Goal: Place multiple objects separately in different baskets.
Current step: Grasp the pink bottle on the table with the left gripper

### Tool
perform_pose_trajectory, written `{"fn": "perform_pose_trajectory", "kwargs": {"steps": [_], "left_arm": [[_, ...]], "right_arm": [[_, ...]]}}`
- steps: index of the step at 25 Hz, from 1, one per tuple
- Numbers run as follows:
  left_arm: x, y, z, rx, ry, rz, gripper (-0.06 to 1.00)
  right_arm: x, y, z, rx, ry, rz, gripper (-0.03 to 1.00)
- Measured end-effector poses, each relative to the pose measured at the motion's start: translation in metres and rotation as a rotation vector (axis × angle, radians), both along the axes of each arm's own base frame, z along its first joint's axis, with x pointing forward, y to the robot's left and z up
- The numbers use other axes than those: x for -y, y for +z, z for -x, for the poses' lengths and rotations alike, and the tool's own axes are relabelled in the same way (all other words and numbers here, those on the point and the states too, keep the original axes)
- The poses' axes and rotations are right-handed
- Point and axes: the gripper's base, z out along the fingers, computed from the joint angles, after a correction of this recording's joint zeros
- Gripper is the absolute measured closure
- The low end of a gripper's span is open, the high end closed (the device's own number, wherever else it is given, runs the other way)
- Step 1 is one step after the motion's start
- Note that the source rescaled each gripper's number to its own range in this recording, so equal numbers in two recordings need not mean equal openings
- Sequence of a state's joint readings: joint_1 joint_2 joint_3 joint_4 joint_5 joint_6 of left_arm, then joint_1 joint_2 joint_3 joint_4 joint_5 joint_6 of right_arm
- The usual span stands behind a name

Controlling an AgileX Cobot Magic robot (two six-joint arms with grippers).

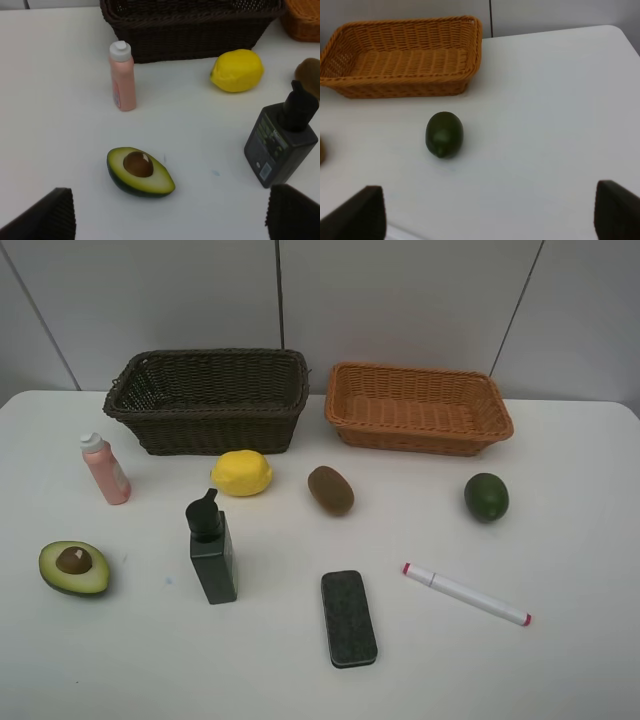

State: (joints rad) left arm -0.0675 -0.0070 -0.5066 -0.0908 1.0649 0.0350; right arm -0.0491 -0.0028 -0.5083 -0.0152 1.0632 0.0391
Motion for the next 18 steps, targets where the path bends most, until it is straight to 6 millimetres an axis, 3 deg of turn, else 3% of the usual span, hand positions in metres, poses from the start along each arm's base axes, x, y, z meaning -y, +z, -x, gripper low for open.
{"fn": "perform_pose_trajectory", "kwargs": {"steps": [18], "left_arm": [[0.0,0.0,0.0,0.0,0.0,0.0,-0.05]], "right_arm": [[0.0,0.0,0.0,0.0,0.0,0.0,-0.01]]}}
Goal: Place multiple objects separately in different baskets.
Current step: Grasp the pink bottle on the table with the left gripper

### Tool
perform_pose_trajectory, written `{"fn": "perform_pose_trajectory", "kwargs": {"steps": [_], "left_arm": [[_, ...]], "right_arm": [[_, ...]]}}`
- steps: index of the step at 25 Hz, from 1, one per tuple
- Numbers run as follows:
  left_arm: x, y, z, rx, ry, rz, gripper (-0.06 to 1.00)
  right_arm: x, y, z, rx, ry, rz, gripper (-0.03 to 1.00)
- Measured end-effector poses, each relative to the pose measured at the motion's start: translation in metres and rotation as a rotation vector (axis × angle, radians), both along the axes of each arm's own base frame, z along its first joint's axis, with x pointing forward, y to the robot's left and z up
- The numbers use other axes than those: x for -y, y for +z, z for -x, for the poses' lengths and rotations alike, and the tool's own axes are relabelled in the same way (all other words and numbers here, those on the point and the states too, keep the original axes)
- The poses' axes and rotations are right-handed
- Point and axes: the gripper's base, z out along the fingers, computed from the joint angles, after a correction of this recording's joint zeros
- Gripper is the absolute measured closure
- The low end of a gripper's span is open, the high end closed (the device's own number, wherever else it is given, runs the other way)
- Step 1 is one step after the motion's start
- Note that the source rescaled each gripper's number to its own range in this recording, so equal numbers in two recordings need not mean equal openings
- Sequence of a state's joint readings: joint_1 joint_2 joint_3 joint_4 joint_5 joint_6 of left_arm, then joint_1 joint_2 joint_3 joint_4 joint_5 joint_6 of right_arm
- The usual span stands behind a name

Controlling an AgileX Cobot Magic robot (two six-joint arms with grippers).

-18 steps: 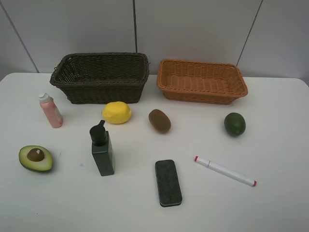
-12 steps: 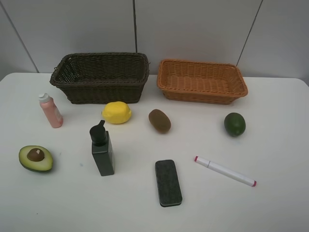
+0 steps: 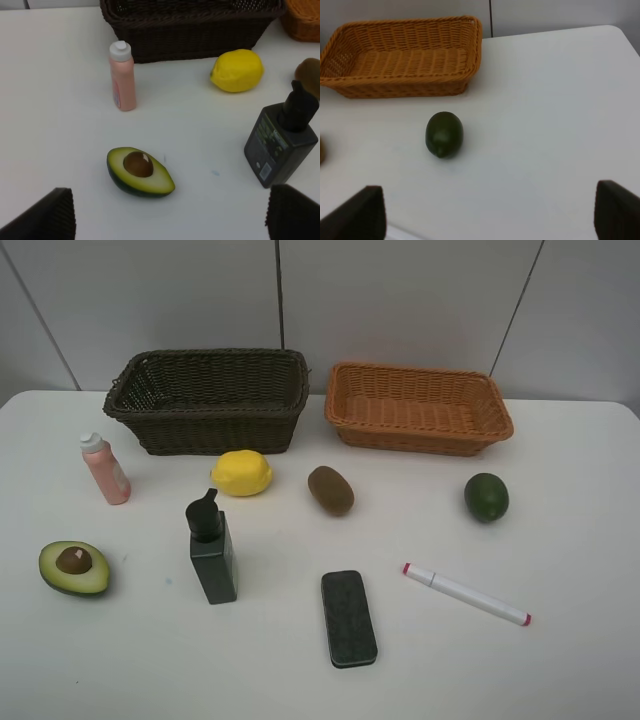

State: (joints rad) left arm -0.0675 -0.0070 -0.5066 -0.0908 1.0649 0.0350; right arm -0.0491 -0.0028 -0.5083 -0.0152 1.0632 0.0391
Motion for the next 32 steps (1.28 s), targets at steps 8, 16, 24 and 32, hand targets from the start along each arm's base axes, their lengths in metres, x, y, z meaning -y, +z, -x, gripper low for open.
{"fn": "perform_pose_trajectory", "kwargs": {"steps": [8,16,24,32], "left_arm": [[0.0,0.003,-0.022,-0.147,0.065,0.053,-0.05],[0.005,0.026,-0.102,-0.474,0.101,0.041,-0.05],[0.009,0.022,-0.176,-0.747,0.141,0.016,-0.05],[0.007,0.017,-0.241,-0.871,0.199,-0.052,-0.05]], "right_arm": [[0.0,0.0,0.0,0.0,0.0,0.0,-0.01],[0.0,0.0,0.0,0.0,0.0,0.0,-0.01],[0.0,0.0,0.0,0.0,0.0,0.0,-0.01],[0.0,0.0,0.0,0.0,0.0,0.0,-0.01]]}}
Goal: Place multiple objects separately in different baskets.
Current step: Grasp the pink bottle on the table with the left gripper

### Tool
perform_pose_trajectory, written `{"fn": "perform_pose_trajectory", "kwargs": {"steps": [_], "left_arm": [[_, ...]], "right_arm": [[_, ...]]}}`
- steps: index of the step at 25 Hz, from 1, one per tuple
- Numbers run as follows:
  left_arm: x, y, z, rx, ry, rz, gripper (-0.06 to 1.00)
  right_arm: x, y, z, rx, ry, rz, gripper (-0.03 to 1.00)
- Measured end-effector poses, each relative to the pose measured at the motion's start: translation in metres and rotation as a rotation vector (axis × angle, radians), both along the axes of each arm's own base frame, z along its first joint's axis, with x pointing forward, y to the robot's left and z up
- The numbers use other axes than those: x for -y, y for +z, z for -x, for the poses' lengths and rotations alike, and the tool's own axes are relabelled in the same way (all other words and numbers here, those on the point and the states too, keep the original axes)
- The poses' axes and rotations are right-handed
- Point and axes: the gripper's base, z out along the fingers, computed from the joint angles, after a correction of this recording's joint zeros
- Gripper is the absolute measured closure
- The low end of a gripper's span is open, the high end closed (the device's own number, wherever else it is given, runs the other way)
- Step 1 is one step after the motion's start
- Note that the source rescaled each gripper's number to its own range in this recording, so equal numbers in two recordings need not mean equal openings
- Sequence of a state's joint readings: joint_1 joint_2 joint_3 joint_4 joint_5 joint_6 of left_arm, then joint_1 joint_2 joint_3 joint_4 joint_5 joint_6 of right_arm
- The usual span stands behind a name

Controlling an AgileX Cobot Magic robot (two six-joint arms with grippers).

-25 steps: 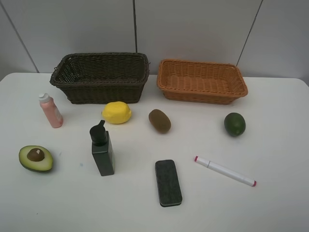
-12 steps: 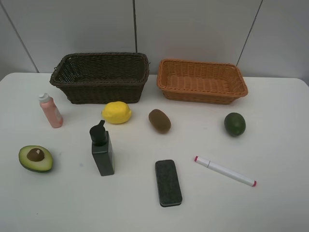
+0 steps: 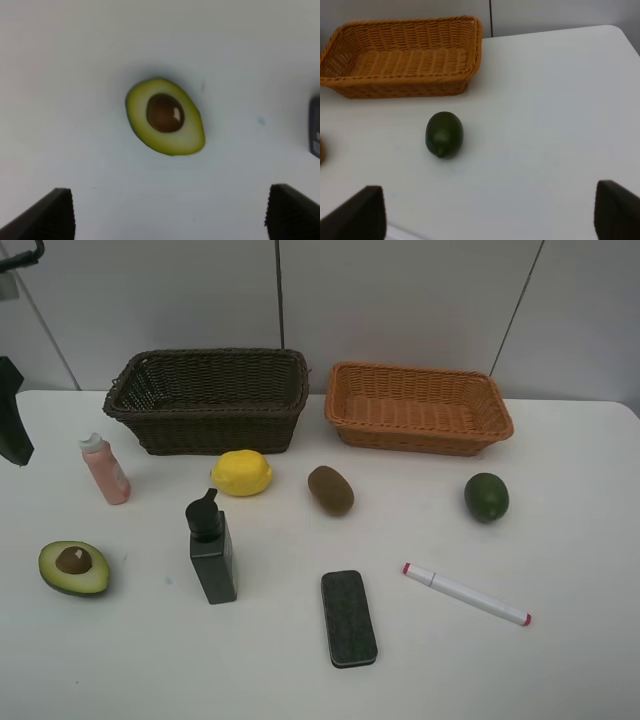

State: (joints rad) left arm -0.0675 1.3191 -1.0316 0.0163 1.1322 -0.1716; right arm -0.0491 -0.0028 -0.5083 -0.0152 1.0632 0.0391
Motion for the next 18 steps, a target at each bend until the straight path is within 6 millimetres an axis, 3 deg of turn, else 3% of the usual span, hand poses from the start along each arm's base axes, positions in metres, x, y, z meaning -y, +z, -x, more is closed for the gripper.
{"fn": "perform_pose_trajectory", "kwargs": {"steps": [7,12,18], "left_arm": [[-0.004,-0.014,-0.059,-0.073,0.008,-0.091,-0.05],[-0.001,-0.046,-0.103,-0.114,0.0,-0.093,-0.05],[0.002,-0.094,-0.133,-0.137,-0.014,-0.09,-0.05]], "right_arm": [[0.0,0.0,0.0,0.0,0.0,0.0,-0.01],[0.0,0.0,0.0,0.0,0.0,0.0,-0.01],[0.0,0.0,0.0,0.0,0.0,0.0,-0.01]]}}
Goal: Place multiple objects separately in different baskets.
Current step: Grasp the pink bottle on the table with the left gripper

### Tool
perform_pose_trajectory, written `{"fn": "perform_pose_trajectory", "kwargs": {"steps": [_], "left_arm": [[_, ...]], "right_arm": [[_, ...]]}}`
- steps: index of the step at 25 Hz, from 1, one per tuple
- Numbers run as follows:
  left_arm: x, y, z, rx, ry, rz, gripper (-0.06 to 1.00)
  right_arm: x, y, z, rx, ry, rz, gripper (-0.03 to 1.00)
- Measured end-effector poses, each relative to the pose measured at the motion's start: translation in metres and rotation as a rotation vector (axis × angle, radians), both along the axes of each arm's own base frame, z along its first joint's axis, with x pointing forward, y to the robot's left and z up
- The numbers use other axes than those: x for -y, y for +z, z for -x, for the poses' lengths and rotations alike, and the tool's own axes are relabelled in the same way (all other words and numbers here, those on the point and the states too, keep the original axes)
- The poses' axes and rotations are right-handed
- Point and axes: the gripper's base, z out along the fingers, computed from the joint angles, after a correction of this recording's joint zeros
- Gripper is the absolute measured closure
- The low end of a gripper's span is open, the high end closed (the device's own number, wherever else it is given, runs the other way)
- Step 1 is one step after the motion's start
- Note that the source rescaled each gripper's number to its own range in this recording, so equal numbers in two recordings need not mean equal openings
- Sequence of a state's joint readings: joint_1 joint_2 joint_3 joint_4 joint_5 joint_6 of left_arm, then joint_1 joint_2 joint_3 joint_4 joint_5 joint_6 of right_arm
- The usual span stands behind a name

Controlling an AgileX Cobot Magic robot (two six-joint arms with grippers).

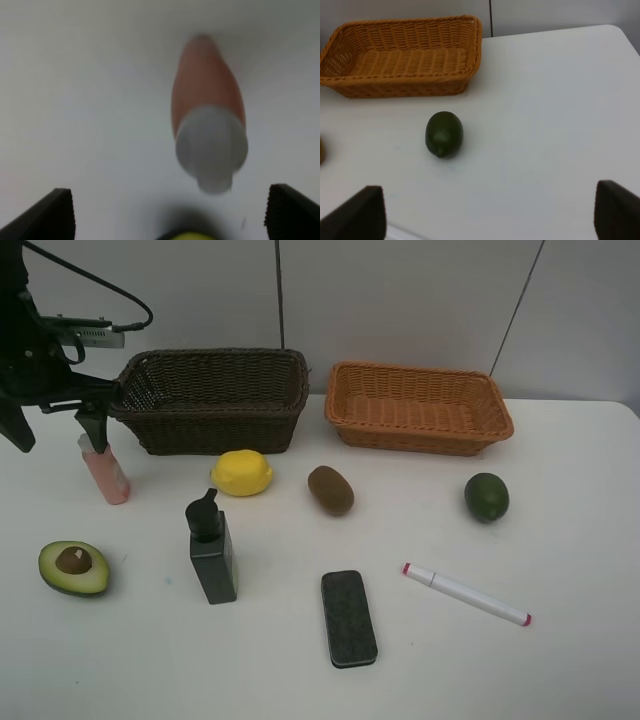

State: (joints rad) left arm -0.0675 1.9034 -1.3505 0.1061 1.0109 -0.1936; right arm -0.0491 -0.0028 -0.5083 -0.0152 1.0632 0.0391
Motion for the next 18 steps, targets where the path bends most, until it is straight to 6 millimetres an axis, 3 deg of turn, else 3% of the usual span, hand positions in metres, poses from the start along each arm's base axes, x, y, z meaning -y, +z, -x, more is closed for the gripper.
{"fn": "perform_pose_trajectory", "kwargs": {"steps": [6,13,14,16,18], "left_arm": [[0.005,-0.033,-0.019,0.064,0.007,0.048,-0.05],[0.009,-0.054,-0.027,0.085,0.025,0.081,-0.04],[0.009,-0.056,-0.027,0.081,0.025,0.081,-0.01],[0.009,-0.059,-0.027,0.071,0.026,0.081,0.16],[0.009,-0.061,-0.027,0.062,0.028,0.081,0.54]], "right_arm": [[0.0,0.0,0.0,0.0,0.0,0.0,-0.01],[0.0,0.0,0.0,0.0,0.0,0.0,-0.01],[0.0,0.0,0.0,0.0,0.0,0.0,-0.01],[0.0,0.0,0.0,0.0,0.0,0.0,-0.01],[0.0,0.0,0.0,0.0,0.0,0.0,-0.01]]}}
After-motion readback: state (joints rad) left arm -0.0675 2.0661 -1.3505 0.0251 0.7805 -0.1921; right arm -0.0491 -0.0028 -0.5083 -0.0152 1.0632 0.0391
